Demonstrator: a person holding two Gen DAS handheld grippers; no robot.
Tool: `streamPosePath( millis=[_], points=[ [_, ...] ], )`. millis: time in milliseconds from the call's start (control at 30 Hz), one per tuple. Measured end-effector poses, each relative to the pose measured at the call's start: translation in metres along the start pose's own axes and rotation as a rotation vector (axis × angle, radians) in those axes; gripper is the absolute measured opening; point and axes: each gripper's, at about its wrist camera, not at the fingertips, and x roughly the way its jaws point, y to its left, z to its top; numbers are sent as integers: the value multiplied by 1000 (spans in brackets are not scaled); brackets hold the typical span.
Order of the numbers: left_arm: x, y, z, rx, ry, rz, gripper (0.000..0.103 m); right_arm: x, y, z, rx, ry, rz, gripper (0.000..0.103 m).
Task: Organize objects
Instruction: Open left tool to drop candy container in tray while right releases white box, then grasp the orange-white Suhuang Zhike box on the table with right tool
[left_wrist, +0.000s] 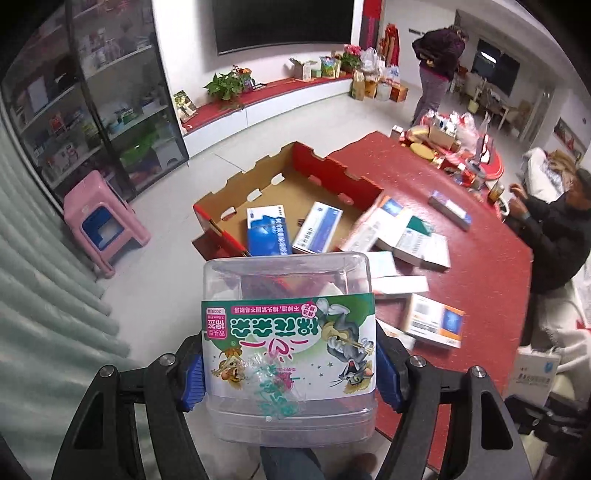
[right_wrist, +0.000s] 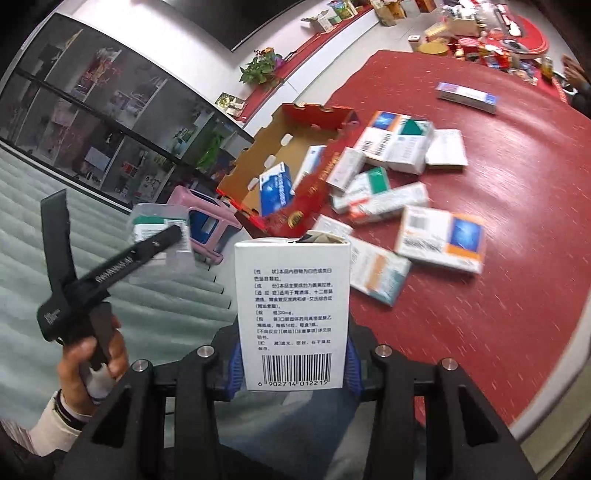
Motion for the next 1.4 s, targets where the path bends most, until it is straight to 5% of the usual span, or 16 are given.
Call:
streamPosePath(
  millis=[433, 633, 733, 833, 933, 1067, 1133, 1233, 1400],
  points=[
    [187, 40, 132, 134, 125, -4, 76, 182, 58, 171, 31, 120, -72, 43],
    [263, 48, 148, 141, 265, -22, 82, 230, 47, 206, 65, 188, -169, 60],
    [278, 51, 151, 142, 289, -54, 103, 213, 39, 201, 36, 171, -204, 69],
    [271, 48, 151, 164, 265, -100, 103, 175, 2, 178, 93, 144, -293, 74],
    [259, 43, 149, 174, 260, -166, 103, 133, -68, 133, 290, 130, -388, 76],
    [236, 25, 132, 262, 271, -226, 103, 96, -152, 61, 503, 202, -547, 77],
    [221, 10, 118, 328, 286, -265, 103, 93, -157, 43, 366, 264, -659, 76],
    [204, -13, 90, 409, 344, -329, 103, 115, -136, 30, -76, 403, -747, 76],
    [198, -51, 41, 442, 504, -359, 103, 155, -114, 21, -638, 505, -762, 76]
  ],
)
